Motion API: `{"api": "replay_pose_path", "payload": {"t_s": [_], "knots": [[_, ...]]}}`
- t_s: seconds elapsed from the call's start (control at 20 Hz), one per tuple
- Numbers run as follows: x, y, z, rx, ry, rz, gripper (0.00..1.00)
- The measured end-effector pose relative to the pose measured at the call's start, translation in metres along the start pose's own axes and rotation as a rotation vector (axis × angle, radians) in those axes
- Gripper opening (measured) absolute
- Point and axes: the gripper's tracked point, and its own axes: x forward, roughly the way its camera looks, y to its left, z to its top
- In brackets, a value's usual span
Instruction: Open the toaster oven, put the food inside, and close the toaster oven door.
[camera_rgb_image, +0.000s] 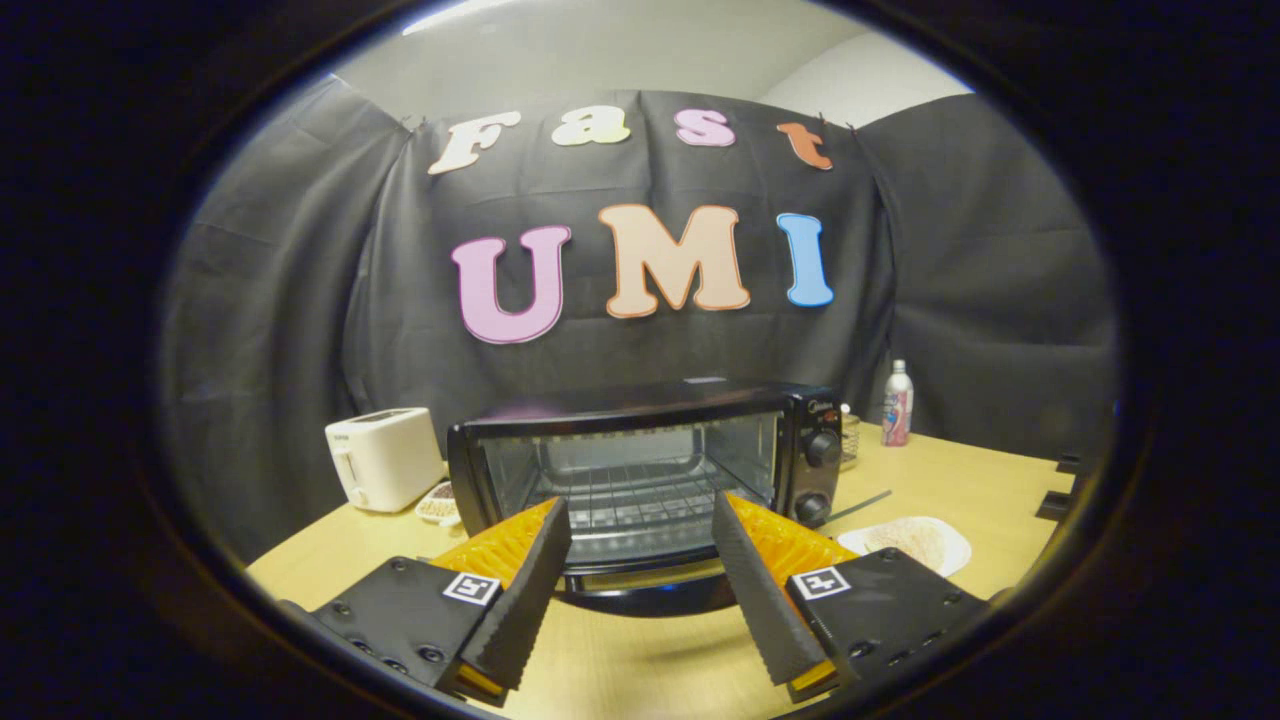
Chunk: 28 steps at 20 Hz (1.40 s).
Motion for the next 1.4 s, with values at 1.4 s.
{"api": "replay_pose_path", "payload": {"t_s": [1.4], "knots": [[-0.004, -0.05, -0.088, -0.199, 0.414, -0.108, 0.91]]}}
